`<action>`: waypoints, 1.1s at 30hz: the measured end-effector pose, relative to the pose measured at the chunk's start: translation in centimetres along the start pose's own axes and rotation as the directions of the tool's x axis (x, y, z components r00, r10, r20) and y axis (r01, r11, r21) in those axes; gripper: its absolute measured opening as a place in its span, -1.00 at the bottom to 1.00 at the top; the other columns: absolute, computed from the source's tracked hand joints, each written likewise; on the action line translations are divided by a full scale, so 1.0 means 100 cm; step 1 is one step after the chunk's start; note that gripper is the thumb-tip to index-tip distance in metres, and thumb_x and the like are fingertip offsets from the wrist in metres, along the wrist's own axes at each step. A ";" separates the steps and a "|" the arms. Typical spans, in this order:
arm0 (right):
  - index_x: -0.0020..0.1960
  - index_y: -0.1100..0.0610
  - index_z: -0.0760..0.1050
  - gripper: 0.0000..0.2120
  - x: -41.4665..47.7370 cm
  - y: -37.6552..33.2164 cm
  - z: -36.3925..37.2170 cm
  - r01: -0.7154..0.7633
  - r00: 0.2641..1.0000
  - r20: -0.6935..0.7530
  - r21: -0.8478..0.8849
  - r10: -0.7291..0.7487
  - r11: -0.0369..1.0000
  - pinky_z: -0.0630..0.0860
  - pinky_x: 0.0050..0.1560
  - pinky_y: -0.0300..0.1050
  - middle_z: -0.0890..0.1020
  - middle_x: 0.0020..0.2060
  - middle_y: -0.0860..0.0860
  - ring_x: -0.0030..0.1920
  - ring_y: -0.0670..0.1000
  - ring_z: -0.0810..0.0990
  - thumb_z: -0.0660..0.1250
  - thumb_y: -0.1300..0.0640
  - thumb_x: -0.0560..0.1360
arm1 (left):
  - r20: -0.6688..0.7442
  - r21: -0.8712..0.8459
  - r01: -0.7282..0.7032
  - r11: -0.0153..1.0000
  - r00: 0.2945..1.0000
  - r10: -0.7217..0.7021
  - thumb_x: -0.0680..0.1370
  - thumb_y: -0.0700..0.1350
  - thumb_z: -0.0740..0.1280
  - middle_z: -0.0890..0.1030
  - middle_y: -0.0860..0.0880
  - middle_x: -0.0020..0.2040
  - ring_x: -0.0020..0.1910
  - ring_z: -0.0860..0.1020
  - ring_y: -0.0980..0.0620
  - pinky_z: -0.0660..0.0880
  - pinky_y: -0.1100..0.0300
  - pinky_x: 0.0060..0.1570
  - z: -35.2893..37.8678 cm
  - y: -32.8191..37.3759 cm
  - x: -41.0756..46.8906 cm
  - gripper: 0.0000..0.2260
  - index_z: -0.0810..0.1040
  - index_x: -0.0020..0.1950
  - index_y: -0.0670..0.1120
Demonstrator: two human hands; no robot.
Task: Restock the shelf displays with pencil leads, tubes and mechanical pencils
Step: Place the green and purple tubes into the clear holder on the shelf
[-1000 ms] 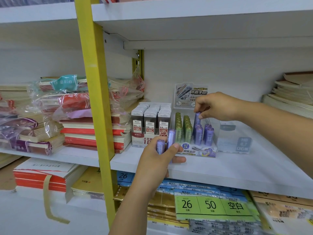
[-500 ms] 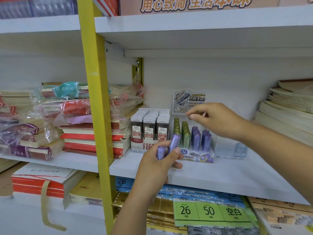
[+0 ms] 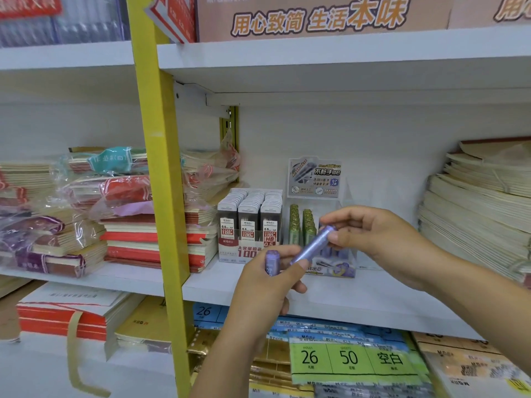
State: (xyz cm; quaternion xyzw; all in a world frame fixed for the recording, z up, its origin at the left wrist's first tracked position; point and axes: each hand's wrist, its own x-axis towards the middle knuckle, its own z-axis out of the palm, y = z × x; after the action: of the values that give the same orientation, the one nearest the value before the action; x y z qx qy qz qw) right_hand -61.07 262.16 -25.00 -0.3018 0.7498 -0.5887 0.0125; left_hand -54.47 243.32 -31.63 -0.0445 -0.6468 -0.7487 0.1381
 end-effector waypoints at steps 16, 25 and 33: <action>-0.03 -0.09 0.48 -0.81 0.053 -0.024 -0.054 0.139 0.902 -0.132 -0.813 -0.411 0.566 0.28 -0.25 -0.38 0.53 -0.22 -0.27 -0.23 -0.14 0.45 0.42 0.16 0.47 | 0.050 0.045 -0.072 0.996 0.996 0.070 0.69 -0.07 0.16 0.59 0.06 -0.08 -0.31 0.54 0.22 0.51 0.35 -0.26 0.016 -0.019 0.017 -0.92 0.37 0.15 -0.05; -0.01 -0.07 0.53 -0.86 0.077 0.002 -0.056 0.119 0.987 0.051 -0.874 -0.155 0.472 0.26 -0.18 -0.33 0.62 -0.11 -0.17 -0.11 -0.26 0.36 0.43 0.08 0.47 | -0.032 0.060 -0.170 0.984 0.985 0.172 0.65 0.00 0.23 0.67 0.11 -0.01 -0.14 0.69 0.10 0.61 0.22 -0.26 0.016 -0.020 0.019 -0.83 0.50 0.13 0.28; -0.09 -0.16 0.47 -0.84 0.079 0.006 -0.056 0.096 0.994 0.063 -0.884 -0.088 0.457 0.39 0.02 -0.06 0.63 -0.10 -0.19 -0.01 -0.12 0.36 0.42 0.07 0.48 | -0.029 0.161 -0.192 0.968 0.980 0.199 0.68 0.06 0.15 0.68 0.18 -0.04 -0.37 0.53 0.21 0.46 0.32 -0.41 0.013 -0.019 0.020 -0.78 0.35 0.10 0.46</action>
State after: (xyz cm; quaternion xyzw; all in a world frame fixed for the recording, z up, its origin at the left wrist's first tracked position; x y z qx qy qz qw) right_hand -69.89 263.43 -21.11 -0.3069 0.9288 -0.1130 -0.1745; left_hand -57.04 244.50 -32.76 -0.0800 -0.6930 -0.6789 0.2290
